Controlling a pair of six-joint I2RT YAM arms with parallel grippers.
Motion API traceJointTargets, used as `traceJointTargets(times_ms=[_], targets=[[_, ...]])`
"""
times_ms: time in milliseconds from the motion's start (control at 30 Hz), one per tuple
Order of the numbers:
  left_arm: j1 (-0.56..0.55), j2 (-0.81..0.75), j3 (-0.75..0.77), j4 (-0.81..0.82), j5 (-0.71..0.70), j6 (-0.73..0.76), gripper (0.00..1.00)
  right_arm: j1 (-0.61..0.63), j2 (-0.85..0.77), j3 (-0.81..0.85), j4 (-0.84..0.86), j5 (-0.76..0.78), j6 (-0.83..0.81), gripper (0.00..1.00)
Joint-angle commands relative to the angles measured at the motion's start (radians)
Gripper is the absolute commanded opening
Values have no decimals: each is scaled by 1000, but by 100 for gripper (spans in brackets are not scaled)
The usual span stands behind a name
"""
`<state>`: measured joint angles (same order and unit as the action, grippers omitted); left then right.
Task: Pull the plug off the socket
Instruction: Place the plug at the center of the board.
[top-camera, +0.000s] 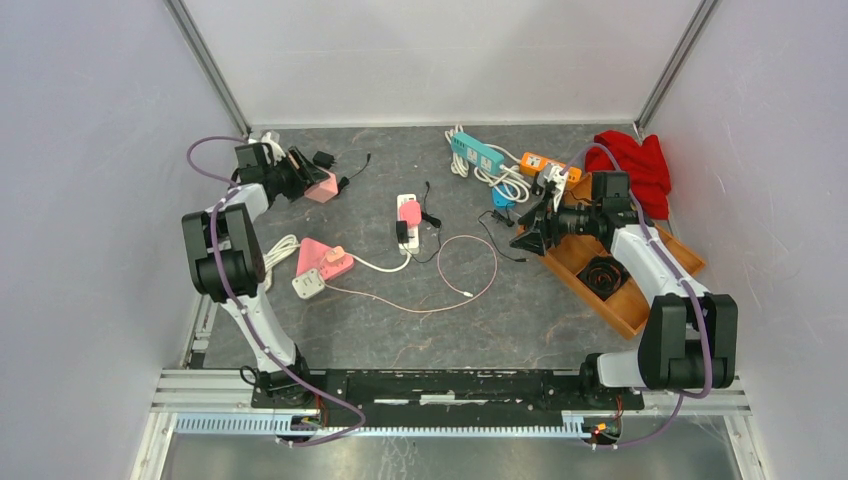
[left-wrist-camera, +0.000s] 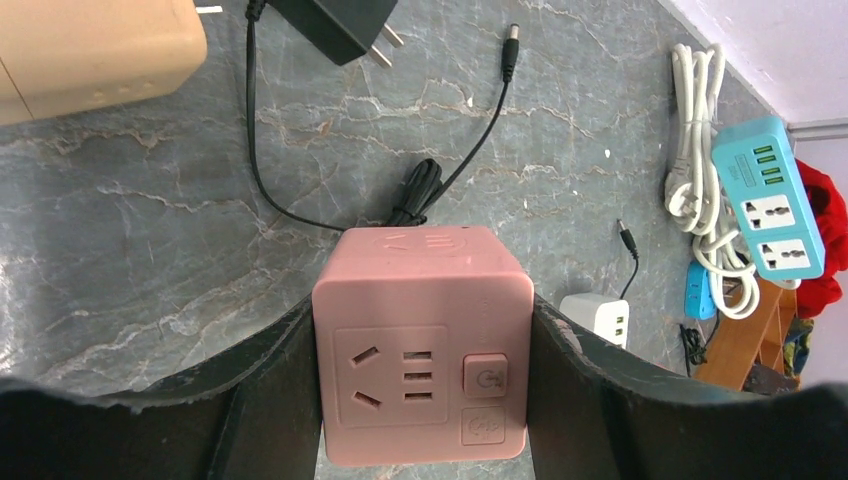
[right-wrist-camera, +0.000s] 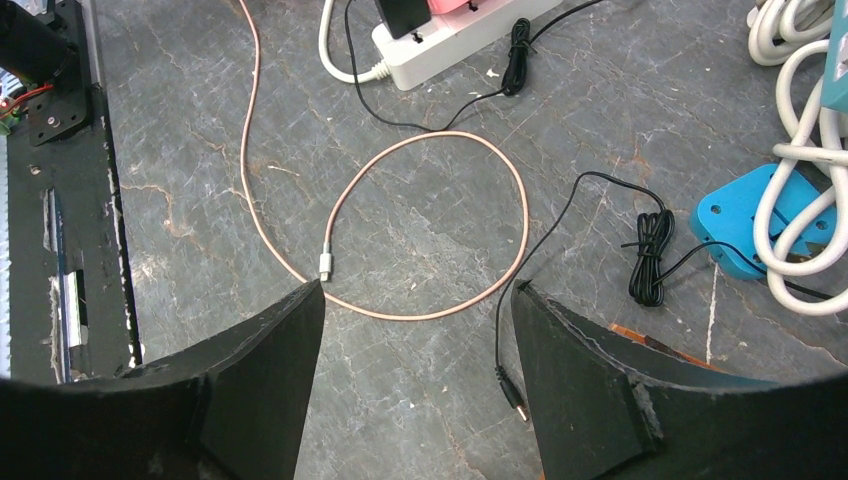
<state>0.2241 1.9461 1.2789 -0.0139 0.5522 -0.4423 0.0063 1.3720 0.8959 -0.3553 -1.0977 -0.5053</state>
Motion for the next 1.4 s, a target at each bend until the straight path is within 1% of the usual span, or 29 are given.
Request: traceJointTargets(times_ms=[0, 133, 433, 633, 733, 767, 933, 1033, 1067, 1100, 1133, 1367], targets=[[6, 28, 75, 19, 2, -15, 3, 1, 7, 46, 2, -5, -20, 75], [5, 54, 95, 19, -5, -13, 6, 2, 20, 47, -1, -3, -21, 75], [9, 100, 130, -18, -36, 8, 25, 5, 37, 52, -12, 4, -30, 75], [21, 119, 131, -26, -48, 17, 44, 9, 45, 54, -16, 6, -33, 75], [24, 111, 126, -24, -57, 23, 60, 9, 50, 57, -22, 6, -38, 75], [25, 108, 124, -21, -55, 25, 63, 9, 51, 58, -23, 6, -39, 75], [28, 93, 106, -4, -50, 28, 71, 10, 57, 61, -30, 6, -42, 76], [30, 85, 100, 0, -52, 31, 78, 9, 57, 63, -34, 7, -43, 76], [29, 81, 97, 2, -54, 31, 86, 9, 56, 63, -34, 7, -44, 76], [30, 73, 93, 3, -58, 31, 98, 10, 56, 63, -34, 8, -42, 76], [30, 67, 88, 9, -61, 31, 99, 9, 56, 63, -33, 7, -44, 76], [32, 4, 62, 11, -101, 35, 100, 9, 58, 64, -36, 9, -45, 76]])
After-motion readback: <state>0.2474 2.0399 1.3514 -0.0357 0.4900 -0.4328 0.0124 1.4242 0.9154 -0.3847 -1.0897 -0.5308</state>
